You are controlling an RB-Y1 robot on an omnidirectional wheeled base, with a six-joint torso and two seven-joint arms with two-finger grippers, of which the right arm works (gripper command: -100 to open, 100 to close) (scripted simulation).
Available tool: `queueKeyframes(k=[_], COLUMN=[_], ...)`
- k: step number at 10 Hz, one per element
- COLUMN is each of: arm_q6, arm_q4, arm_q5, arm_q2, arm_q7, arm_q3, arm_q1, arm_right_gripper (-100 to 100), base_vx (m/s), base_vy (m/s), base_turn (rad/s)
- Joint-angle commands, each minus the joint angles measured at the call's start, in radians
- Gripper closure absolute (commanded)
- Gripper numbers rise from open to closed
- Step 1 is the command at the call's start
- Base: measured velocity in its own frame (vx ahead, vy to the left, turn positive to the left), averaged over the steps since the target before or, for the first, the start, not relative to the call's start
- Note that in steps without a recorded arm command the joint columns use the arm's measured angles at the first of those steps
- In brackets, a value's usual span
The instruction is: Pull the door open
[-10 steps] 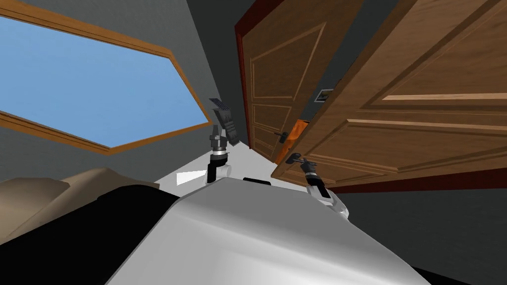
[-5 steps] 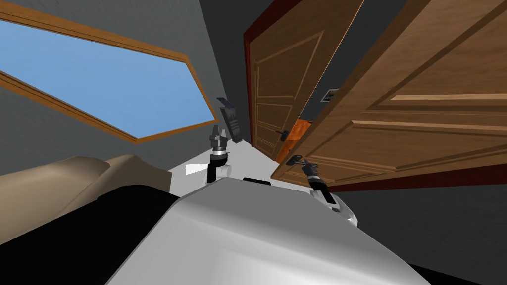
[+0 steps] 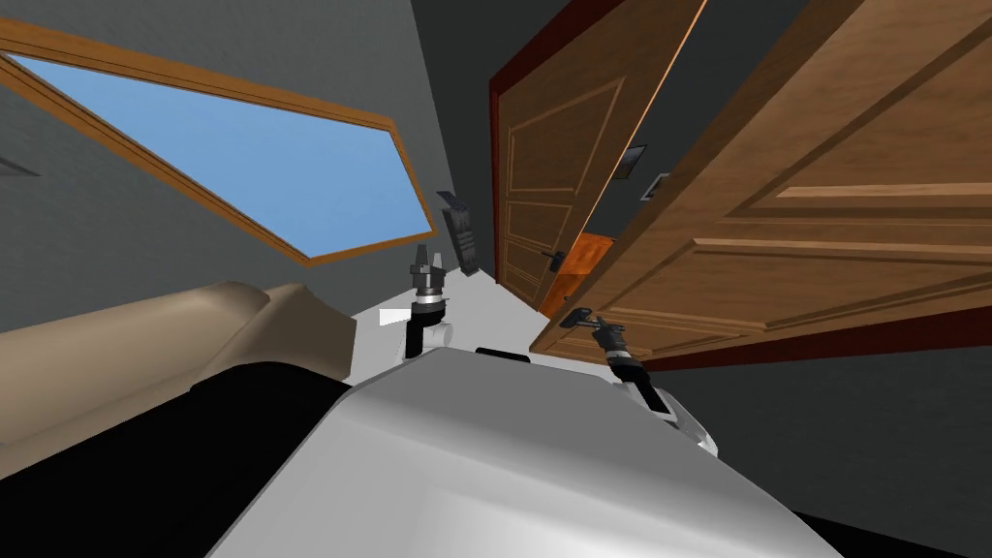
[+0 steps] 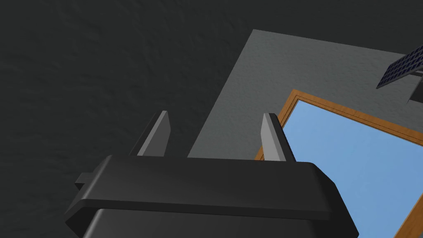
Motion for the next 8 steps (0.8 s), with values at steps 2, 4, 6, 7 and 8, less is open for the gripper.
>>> queueKeyframes(k=[2,4,6,7,8], arm_q6=[-0.027,-0.046,-0.075,-0.089,-0.103], arm_q4=[0.007,0.011,0.016,0.019,0.022], arm_q5=[0.002,0.003,0.004,0.005,0.005], arm_q2=[-0.014,-0.024,-0.039,-0.047,-0.055], arm_q7=[-0.013,-0.021,-0.034,-0.040,-0.047], arm_q3=[0.010,0.016,0.024,0.028,0.032], arm_q1=[0.014,0.022,0.034,0.040,0.046], arm_right_gripper=[100,100,100,100,100], base_vx=[-0.124,-0.212,-0.193,-0.210,-0.207], base_vy=[-0.034,-0.052,-0.074,-0.070,-0.082], base_turn=[0.082,0.139,0.133,0.173,0.156])
